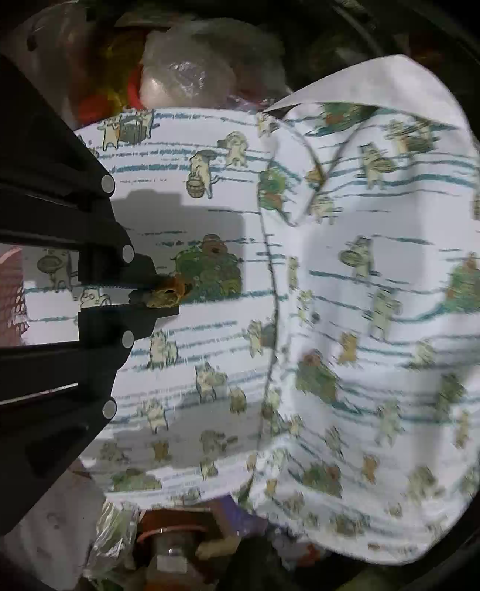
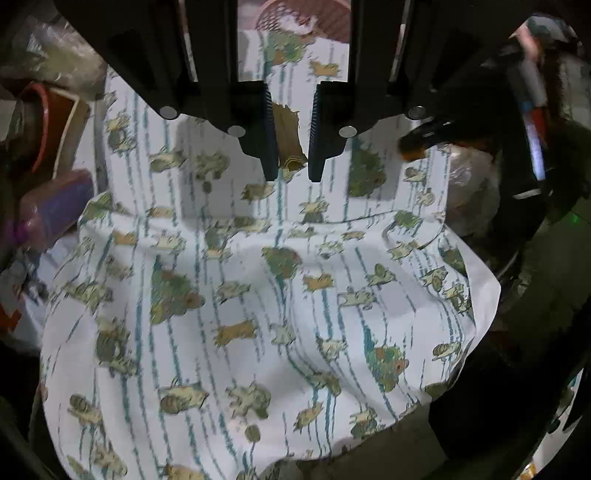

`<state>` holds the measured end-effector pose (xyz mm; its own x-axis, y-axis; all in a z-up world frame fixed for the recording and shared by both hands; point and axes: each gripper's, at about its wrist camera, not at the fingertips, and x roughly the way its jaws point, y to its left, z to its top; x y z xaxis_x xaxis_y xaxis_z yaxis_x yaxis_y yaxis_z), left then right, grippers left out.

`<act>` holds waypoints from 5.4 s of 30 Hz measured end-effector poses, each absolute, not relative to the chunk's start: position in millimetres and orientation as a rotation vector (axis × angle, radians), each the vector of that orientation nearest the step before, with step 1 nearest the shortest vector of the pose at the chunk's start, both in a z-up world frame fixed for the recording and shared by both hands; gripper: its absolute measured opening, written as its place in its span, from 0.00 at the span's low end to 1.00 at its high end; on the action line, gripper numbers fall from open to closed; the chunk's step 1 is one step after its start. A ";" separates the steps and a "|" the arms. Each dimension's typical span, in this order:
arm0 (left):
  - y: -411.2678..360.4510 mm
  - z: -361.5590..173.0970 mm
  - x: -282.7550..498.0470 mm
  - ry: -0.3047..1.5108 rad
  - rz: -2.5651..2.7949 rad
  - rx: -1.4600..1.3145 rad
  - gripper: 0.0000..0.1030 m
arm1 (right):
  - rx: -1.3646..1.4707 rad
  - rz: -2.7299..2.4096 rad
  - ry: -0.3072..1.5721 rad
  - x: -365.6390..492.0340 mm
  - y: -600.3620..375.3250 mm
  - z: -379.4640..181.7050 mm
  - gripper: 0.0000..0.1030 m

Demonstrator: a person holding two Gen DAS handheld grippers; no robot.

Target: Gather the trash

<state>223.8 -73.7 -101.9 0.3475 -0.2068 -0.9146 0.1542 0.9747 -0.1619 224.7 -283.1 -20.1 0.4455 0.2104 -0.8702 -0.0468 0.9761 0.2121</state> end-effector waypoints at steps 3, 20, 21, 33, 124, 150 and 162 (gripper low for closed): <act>-70.1 -78.3 203.3 1.139 -0.276 -0.042 0.07 | 0.154 0.164 1.070 219.7 -291.6 -19.1 0.15; -50.0 27.3 72.0 0.948 -0.264 -0.083 0.07 | 0.066 0.365 0.829 69.6 -273.6 61.7 0.15; -49.9 28.9 62.5 0.959 -0.257 -0.081 0.07 | 0.063 0.361 0.833 61.3 -269.5 59.6 0.15; -54.2 2.4 2.5 0.986 -0.217 -0.129 0.07 | 0.202 0.420 1.033 19.0 -264.5 -30.5 0.15; -11.6 -0.3 -5.6 0.707 0.023 -0.043 1.00 | 0.074 0.141 0.883 14.9 -278.4 -42.0 0.97; -12.2 9.3 -13.5 0.670 0.016 -0.040 1.00 | 0.052 0.143 0.883 13.6 -275.0 -43.5 0.97; -12.5 9.9 -12.7 0.670 0.017 -0.040 1.00 | 0.052 0.143 0.885 14.5 -274.5 -43.0 0.97</act>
